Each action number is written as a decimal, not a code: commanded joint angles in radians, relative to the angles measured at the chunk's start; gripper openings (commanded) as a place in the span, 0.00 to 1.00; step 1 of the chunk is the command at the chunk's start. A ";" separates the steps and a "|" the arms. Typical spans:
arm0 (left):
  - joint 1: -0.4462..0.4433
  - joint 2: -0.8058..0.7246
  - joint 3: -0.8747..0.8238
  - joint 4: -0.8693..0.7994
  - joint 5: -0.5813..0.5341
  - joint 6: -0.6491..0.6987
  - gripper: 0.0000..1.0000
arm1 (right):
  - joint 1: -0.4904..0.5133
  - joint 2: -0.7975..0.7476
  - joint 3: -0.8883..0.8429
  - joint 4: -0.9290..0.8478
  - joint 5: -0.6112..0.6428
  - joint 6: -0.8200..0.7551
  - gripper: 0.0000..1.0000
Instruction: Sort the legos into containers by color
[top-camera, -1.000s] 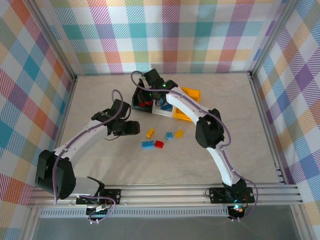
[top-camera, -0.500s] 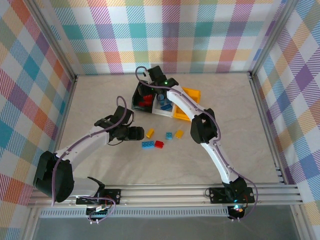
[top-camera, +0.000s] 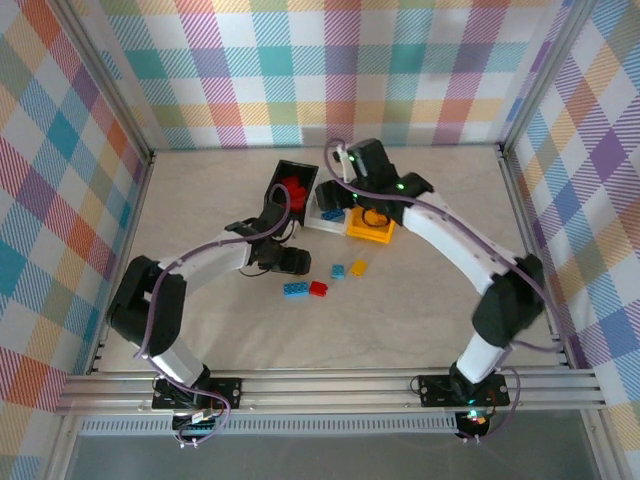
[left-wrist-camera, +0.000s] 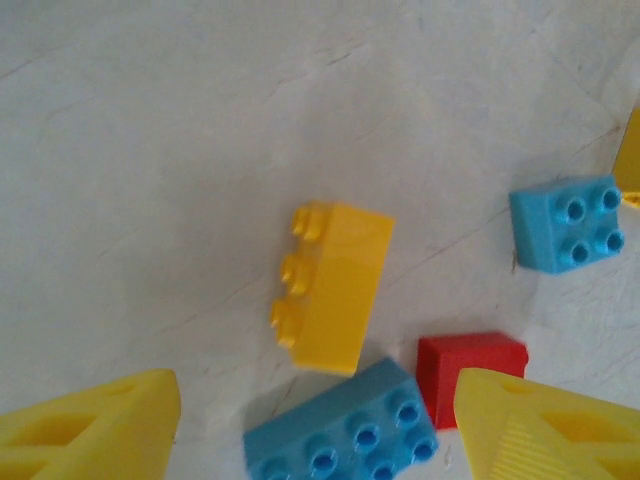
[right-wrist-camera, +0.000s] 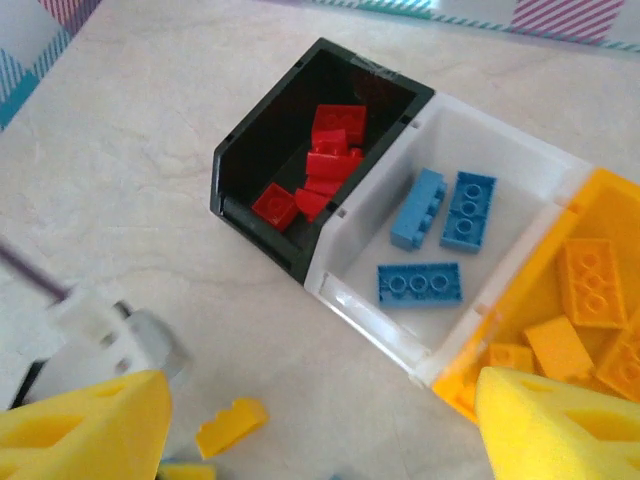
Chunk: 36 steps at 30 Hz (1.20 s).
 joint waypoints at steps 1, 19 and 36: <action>-0.017 0.067 0.058 0.006 -0.011 0.037 0.72 | -0.002 -0.065 -0.134 -0.009 0.011 0.042 0.80; -0.022 0.226 0.156 -0.039 -0.058 0.041 0.23 | -0.023 -0.277 -0.366 0.003 0.007 0.089 0.79; -0.087 0.385 0.721 -0.029 0.044 -0.058 0.22 | -0.126 -0.586 -0.685 -0.128 0.030 0.272 0.81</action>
